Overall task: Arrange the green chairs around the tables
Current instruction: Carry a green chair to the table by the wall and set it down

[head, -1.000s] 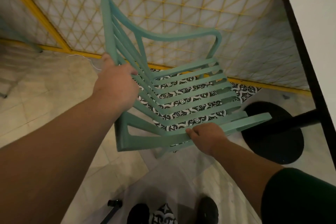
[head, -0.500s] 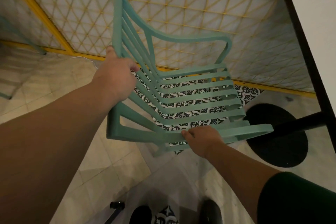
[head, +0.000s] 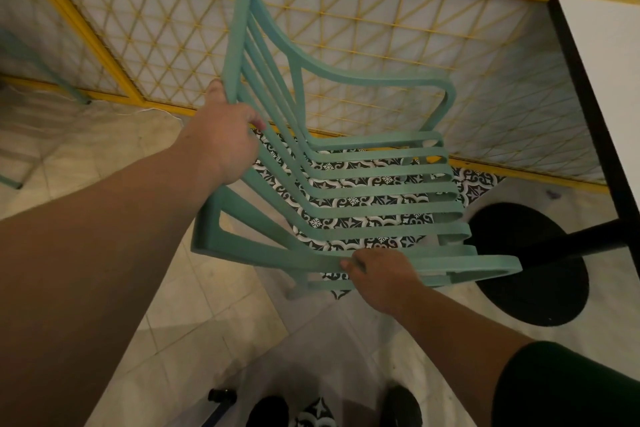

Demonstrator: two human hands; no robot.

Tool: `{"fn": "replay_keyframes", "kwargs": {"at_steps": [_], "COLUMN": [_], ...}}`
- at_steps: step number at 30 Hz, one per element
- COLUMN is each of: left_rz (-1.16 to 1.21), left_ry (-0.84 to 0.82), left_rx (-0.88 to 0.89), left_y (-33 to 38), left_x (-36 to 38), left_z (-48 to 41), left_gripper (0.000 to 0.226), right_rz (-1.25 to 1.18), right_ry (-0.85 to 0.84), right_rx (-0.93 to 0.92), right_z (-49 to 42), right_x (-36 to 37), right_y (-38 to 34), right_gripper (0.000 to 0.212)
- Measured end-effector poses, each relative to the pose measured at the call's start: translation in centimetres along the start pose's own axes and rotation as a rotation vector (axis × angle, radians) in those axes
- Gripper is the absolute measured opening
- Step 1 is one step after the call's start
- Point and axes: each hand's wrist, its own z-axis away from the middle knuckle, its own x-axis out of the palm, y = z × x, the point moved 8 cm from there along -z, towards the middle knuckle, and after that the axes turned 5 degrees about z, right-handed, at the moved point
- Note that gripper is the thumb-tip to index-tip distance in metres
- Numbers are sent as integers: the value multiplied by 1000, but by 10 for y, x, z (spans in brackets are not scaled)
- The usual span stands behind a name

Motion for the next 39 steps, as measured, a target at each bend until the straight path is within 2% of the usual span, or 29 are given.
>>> {"fn": "replay_keyframes", "kwargs": {"at_steps": [2, 3, 5, 8, 10, 13, 15, 18, 20, 22, 24, 32, 39], "left_rz": [91, 150, 268, 412, 351, 214, 125, 87, 65, 37, 8, 15, 32], "left_ry": [33, 68, 180, 216, 180, 117, 159, 245, 263, 270, 273, 244, 248], "left_rx": [-6, -23, -72, -199, -206, -216, -224, -205, -197, -183, -175, -156, -146], "left_y": [-1, -3, -9, -18, -19, -18, -17, -13, -14, -13, -11, -15, -17], "left_x": [-3, -6, -16, -22, -18, 2, 9, 8, 8, 9, 9, 10, 8], "left_z": [4, 9, 24, 66, 101, 137, 142, 137, 137, 137, 137, 129, 118], "left_gripper": [34, 40, 52, 63, 67, 77, 80, 72, 71, 71, 71, 72, 74], "right_rz": [-37, -46, -102, -233, -261, -158, -105, -148, -185, -112, 30, 218, 184], "right_ry": [7, 27, 130, 261, 260, 238, 250, 305, 255, 136, 93, 137, 142], "right_rx": [-21, -1, 84, 240, 303, 269, 242, 207, 181, 169, 155, 130, 139], "right_z": [6, 10, 21, 37, 38, 24, 11, -3, -9, -14, -17, -30, -36], "right_x": [7, 10, 8, 3, 0, -8, -17, -34, -32, -18, -6, -2, -5], "right_y": [6, 14, 34, 69, 84, 90, 89, 83, 77, 72, 70, 64, 63], "right_gripper": [49, 60, 74, 74, 68, 59, 55, 49, 44, 49, 59, 54, 49]}}
